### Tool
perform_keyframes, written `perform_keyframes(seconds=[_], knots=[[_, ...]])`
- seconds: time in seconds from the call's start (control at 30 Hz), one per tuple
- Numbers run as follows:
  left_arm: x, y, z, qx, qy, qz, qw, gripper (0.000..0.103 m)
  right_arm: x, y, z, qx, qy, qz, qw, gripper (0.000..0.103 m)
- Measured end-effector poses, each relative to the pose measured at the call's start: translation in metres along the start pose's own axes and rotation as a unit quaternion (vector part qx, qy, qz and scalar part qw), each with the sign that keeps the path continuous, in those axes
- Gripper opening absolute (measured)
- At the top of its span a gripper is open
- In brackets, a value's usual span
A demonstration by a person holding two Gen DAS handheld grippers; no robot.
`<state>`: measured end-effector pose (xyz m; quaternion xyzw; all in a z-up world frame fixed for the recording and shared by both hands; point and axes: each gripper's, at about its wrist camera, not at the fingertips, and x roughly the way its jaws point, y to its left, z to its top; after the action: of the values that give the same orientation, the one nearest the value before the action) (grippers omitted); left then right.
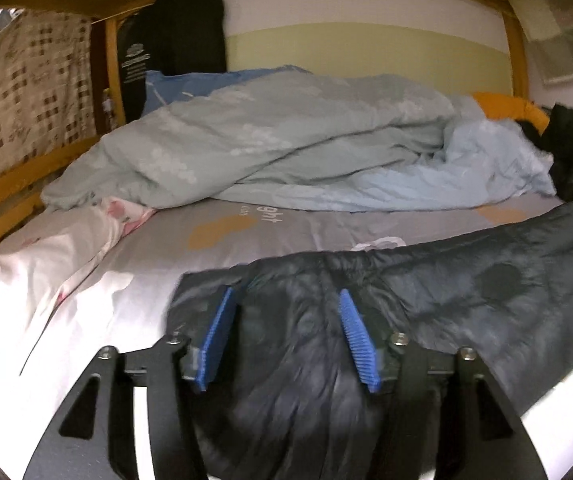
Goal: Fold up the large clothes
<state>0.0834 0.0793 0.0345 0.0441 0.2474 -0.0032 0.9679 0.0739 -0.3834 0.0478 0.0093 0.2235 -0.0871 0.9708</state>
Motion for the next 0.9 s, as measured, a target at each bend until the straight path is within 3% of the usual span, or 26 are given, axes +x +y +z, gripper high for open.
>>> perform_keyframes(seconds=[0.07, 0.1, 0.13, 0.17, 0.23, 0.27, 0.33, 0.37, 0.5, 0.53, 0.57, 0.6, 0.63, 0.67, 0.73, 0.8, 0.9], knots=[[-0.020, 0.012, -0.007, -0.031, -0.009, 0.006, 0.9995, 0.083, -0.011, -0.004, 0.004, -0.008, -0.022, 0.009, 1.000, 0.045], [-0.027, 0.018, -0.011, -0.047, -0.006, 0.006, 0.9989, 0.088, -0.012, -0.005, 0.005, -0.009, -0.024, 0.019, 0.999, 0.062], [-0.029, 0.025, -0.014, -0.062, 0.000, 0.007, 0.9981, 0.094, -0.015, -0.007, 0.005, -0.006, -0.024, 0.033, 0.999, 0.068], [-0.029, 0.030, -0.018, -0.073, 0.009, 0.007, 0.9973, 0.094, -0.017, -0.008, 0.003, 0.003, -0.011, 0.071, 0.997, 0.068], [-0.017, 0.039, -0.027, -0.093, 0.046, 0.002, 0.9946, 0.095, -0.011, -0.011, 0.000, 0.017, 0.034, 0.136, 0.990, 0.073], [-0.009, 0.043, -0.031, -0.105, 0.071, -0.006, 0.9919, 0.095, -0.005, -0.012, -0.007, 0.029, 0.062, 0.146, 0.987, 0.076], [0.009, 0.048, -0.043, -0.138, 0.131, -0.033, 0.9811, 0.095, 0.000, -0.015, -0.017, 0.045, 0.078, 0.110, 0.990, 0.086], [0.017, 0.050, -0.048, -0.152, 0.157, -0.036, 0.9753, 0.095, 0.003, -0.018, -0.025, 0.063, 0.090, 0.103, 0.989, 0.086], [0.028, 0.060, -0.054, -0.205, 0.170, -0.086, 0.9600, 0.094, 0.019, -0.034, -0.049, 0.137, 0.166, 0.158, 0.964, 0.087], [0.030, 0.061, -0.053, -0.209, 0.167, -0.097, 0.9588, 0.088, 0.029, -0.037, -0.054, 0.151, 0.195, 0.165, 0.955, 0.087], [0.031, 0.061, -0.053, -0.210, 0.164, -0.108, 0.9579, 0.063, 0.041, -0.041, -0.061, 0.172, 0.229, 0.184, 0.940, 0.087], [0.032, 0.058, -0.051, -0.207, 0.165, -0.126, 0.9562, 0.048, 0.045, -0.044, -0.066, 0.190, 0.237, 0.197, 0.932, 0.080], [0.030, 0.055, -0.049, -0.202, 0.163, -0.136, 0.9562, 0.032, 0.048, -0.047, -0.070, 0.205, 0.237, 0.223, 0.923, 0.057], [0.025, 0.052, -0.044, -0.189, 0.155, -0.132, 0.9606, 0.023, 0.048, -0.048, -0.069, 0.210, 0.234, 0.242, 0.918, 0.047], [0.005, 0.040, -0.032, -0.139, 0.122, -0.111, 0.9766, 0.019, 0.038, -0.043, -0.066, 0.203, 0.232, 0.243, 0.920, 0.026], [-0.014, 0.036, -0.019, -0.114, 0.088, -0.095, 0.9849, 0.018, 0.017, -0.036, -0.059, 0.198, 0.229, 0.252, 0.919, 0.020], [-0.031, 0.046, -0.005, -0.118, 0.062, -0.093, 0.9867, 0.017, -0.033, -0.034, -0.048, 0.200, 0.193, 0.291, 0.915, 0.018]])
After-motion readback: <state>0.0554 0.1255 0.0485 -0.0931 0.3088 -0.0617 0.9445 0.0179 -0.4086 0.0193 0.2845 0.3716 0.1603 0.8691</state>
